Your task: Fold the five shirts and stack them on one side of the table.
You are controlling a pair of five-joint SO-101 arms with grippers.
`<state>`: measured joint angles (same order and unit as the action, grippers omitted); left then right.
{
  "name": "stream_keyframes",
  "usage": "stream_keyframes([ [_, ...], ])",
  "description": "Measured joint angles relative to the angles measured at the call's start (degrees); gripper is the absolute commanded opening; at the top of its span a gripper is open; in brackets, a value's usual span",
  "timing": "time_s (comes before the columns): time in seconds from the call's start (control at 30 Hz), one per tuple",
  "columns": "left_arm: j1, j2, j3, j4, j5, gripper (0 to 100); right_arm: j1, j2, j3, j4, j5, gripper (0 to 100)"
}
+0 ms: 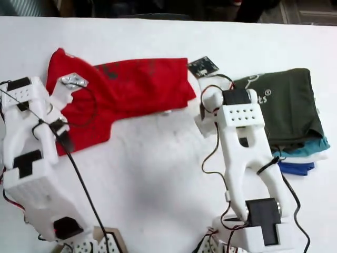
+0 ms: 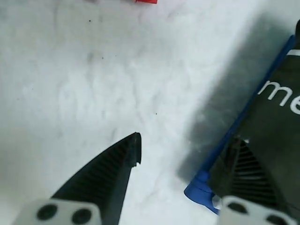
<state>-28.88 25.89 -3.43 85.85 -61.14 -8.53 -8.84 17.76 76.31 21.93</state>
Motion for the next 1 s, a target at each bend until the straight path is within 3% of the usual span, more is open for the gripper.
stream_keyframes([
  [0.2,-0.70,9.05,-5.10,0.09,-2.55,23,0.26,0.00,0.00,0.00,0.00,29.4],
  [0.33,-0.62,13.10,-8.53,0.97,-2.64,17,0.26,0.00,0.00,0.00,0.00,29.4],
  [0.47,-0.35,16.09,-13.80,5.27,-2.64,2,0.26,-2.99,-0.09,0.00,0.00,29.4],
  [0.67,2.02,17.67,-18.20,13.27,-2.64,2,0.09,-8.79,-0.09,2.73,0.00,29.4],
  [0.83,2.73,10.46,-15.56,15.56,-2.64,2,-0.09,-11.34,-0.09,8.70,0.00,29.4],
  [1.0,1.49,-6.15,-2.02,15.56,-2.90,2,-0.26,-12.84,-0.09,14.07,0.00,29.4],
])
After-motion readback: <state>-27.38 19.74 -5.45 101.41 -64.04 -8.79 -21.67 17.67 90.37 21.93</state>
